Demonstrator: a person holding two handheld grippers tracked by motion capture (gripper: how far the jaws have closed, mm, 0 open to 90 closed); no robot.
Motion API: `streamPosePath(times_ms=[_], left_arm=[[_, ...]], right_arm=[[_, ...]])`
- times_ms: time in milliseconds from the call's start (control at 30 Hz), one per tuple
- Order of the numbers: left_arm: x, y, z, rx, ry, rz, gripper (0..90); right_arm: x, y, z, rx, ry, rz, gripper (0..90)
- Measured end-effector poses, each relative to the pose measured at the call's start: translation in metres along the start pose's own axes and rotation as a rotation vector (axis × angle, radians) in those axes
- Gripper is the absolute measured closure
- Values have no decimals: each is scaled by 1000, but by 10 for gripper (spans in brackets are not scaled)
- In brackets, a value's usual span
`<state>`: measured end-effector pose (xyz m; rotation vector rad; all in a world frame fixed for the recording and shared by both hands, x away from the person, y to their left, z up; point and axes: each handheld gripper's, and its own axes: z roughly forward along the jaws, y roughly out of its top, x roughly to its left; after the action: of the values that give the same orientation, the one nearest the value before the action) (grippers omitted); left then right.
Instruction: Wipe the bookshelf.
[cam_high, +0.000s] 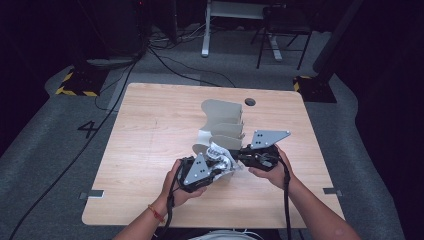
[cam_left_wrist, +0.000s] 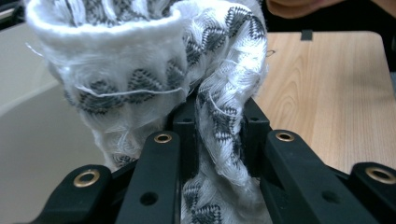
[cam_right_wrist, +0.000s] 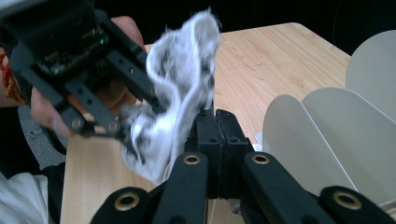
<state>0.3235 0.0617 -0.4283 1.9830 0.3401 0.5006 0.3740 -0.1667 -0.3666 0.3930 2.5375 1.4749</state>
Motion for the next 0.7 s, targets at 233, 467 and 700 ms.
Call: streamPosePath(times_ms=[233, 467, 700], left_arm=[[-12, -12, 22, 91, -44, 16, 745], [-1, -34, 27, 251, -49, 27, 749], [35, -74, 7, 330, 38, -162, 743]], right_arm=[[0, 0, 0, 3, 4, -9, 900], [-1, -1, -1, -1, 6, -6, 900], [-1, -1, -1, -2, 3, -6, 899]])
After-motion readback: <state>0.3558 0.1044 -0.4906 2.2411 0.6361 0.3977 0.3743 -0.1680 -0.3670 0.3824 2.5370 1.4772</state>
